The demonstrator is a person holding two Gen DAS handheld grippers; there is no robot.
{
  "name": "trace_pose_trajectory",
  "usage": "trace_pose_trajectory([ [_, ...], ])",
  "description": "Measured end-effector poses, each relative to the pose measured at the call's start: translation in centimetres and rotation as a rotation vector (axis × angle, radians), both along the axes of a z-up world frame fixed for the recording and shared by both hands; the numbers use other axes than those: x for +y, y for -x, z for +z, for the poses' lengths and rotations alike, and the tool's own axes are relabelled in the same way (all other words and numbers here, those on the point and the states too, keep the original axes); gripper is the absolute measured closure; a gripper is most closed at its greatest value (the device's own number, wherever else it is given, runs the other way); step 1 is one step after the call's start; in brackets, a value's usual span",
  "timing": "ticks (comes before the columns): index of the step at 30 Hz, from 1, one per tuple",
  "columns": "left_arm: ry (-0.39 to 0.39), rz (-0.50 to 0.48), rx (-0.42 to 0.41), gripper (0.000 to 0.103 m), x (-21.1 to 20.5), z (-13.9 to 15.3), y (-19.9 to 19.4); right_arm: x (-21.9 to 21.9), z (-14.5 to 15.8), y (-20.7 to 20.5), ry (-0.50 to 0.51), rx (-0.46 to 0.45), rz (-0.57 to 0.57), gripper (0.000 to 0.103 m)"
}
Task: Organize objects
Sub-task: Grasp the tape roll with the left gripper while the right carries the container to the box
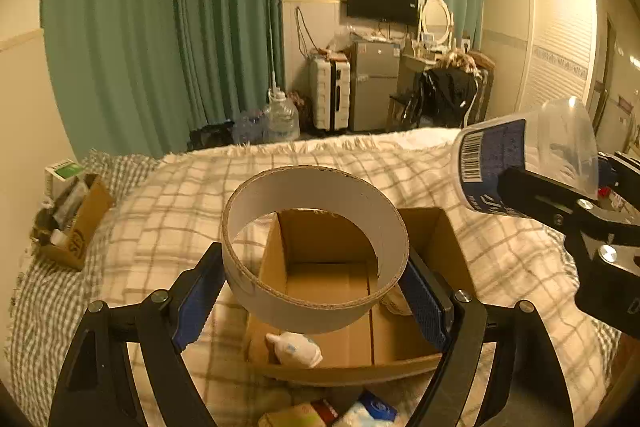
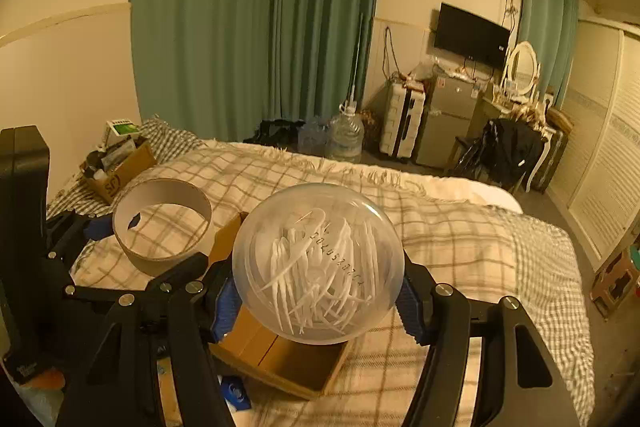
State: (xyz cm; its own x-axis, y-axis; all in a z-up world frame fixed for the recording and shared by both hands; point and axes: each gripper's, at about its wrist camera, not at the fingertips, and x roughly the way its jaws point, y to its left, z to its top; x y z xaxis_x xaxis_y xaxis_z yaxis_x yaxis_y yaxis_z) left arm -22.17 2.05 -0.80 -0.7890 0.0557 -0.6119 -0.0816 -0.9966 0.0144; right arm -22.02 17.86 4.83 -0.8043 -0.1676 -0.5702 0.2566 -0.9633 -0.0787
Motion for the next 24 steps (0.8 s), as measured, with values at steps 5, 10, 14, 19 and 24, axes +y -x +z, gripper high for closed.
trace_pose_trajectory([
  [5,0.011,-0.006,-0.058,0.017,0.3,-3.6,2.7,0.0,-3.7,3.7,-0.004,-0.057,-0.008,0.040],
  [10,0.014,-0.028,-0.104,0.017,0.4,-6.9,4.3,0.5,-7.8,5.8,0.017,-0.121,-0.006,0.040],
  [14,-0.008,-0.026,-0.122,0.014,0.2,-7.8,4.7,1.2,-9.4,6.3,0.038,-0.142,-0.012,0.039],
  [19,-0.018,0.002,-0.121,0.002,-0.4,-7.2,3.9,2.0,-8.0,5.0,0.056,-0.096,-0.034,0.025],
  [24,0.018,0.022,-0.132,0.000,-1.5,-5.5,1.3,2.8,-4.9,2.0,0.055,-0.062,-0.052,0.022],
])
